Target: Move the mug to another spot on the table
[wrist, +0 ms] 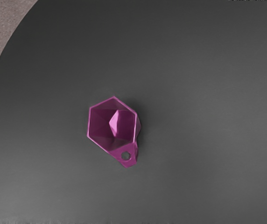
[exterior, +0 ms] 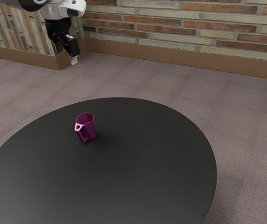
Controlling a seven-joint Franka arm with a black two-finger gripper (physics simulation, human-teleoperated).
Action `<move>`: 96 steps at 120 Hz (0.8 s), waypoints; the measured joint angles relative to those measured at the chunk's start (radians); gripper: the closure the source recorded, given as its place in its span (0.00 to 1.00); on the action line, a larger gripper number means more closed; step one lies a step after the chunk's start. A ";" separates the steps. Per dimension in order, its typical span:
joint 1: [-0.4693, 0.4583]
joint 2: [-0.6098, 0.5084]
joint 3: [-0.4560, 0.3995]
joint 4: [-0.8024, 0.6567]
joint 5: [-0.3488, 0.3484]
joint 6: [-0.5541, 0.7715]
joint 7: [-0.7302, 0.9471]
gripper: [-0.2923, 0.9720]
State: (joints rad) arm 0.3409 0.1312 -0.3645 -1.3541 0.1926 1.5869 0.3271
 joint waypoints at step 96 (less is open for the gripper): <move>0.001 0.113 0.143 -0.384 -0.208 0.205 -0.094 0.23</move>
State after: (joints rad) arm 0.3418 0.2442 -0.2220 -1.7376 -0.0151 1.7920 0.2329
